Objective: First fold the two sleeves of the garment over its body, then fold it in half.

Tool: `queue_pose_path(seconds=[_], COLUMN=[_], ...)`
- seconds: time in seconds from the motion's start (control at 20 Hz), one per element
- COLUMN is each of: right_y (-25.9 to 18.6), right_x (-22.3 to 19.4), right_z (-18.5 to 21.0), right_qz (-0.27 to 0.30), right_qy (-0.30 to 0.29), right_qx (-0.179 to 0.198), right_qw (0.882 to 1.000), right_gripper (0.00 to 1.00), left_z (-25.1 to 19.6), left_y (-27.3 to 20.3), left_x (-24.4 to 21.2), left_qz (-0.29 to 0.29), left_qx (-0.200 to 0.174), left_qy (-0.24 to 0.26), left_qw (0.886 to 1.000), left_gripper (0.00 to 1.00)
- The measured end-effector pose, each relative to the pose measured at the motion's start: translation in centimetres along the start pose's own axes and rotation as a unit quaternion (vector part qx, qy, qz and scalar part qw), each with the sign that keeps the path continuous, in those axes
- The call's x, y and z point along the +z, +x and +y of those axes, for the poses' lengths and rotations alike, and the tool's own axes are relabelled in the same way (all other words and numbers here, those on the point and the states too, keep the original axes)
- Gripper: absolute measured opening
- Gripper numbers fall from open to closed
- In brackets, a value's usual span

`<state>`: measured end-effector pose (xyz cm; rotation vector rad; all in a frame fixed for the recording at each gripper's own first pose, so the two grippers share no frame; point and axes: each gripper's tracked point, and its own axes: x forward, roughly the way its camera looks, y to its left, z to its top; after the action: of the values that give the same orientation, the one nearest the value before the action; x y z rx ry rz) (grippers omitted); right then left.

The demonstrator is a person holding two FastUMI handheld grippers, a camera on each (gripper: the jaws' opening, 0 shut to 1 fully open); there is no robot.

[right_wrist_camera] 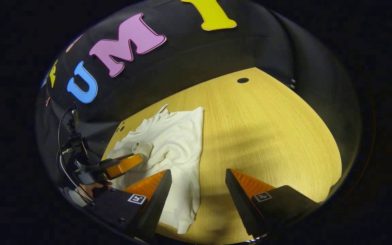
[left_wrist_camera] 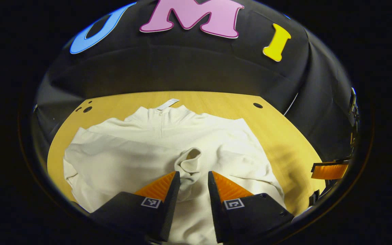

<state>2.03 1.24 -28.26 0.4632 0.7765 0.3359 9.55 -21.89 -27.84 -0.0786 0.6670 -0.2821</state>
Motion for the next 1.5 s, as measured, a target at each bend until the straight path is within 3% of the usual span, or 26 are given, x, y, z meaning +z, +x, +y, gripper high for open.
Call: queue_pose_path(seconds=[0.25, 0.45, 0.85, 1.1, 1.5], right_y=[-0.2, -0.9, -3.0, -3.4, -2.7], right_x=[-0.7, -2.0, -7.3, -9.6, -13.3], right_z=[0.9, 2.4, 4.3, 4.3, 2.3], right_qz=[0.005, 0.012, 0.052, 0.069, 0.107], right_qy=[-0.005, -0.007, -0.042, -0.066, -0.078], right_qx=[0.001, 0.003, -0.025, -0.064, -0.122], right_qw=[1.000, 1.000, 0.997, 0.993, 0.984], right_gripper=[0.97, 0.97, 0.99, 0.99, 0.99], left_z=[-2.5, -1.1, 9.2, 15.6, 20.4], left_y=[-2.3, -6.0, -13.0, -16.2, -17.3], left_x=[-1.6, -2.5, -7.7, -11.0, -15.3], left_qz=[0.009, 0.003, 0.022, 0.043, 0.083], left_qx=[-0.055, -0.057, 0.027, 0.091, 0.133], left_qy=[-0.015, -0.009, -0.021, -0.034, -0.055], left_qw=[0.998, 0.998, 0.999, 0.994, 0.986], left_gripper=[0.61, 0.67, 0.82, 0.89, 0.90])
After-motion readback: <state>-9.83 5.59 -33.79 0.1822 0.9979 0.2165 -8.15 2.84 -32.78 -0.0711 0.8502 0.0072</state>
